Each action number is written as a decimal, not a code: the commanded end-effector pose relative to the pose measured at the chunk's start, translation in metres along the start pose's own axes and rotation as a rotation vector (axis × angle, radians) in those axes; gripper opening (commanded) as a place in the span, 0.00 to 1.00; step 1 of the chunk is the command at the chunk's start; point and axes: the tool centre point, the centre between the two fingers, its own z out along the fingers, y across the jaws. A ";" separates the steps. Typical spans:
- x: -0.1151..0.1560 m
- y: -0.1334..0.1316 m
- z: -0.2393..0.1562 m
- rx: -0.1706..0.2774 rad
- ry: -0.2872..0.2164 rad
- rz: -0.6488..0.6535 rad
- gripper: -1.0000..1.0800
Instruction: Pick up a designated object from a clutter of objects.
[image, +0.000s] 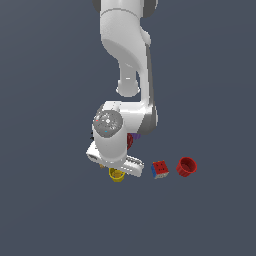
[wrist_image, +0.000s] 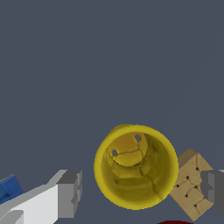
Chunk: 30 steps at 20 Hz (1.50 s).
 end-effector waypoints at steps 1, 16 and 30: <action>0.000 0.000 0.007 0.000 -0.001 0.001 0.96; 0.000 0.000 0.048 0.000 0.000 0.002 0.00; -0.005 -0.003 0.041 0.000 0.000 0.002 0.00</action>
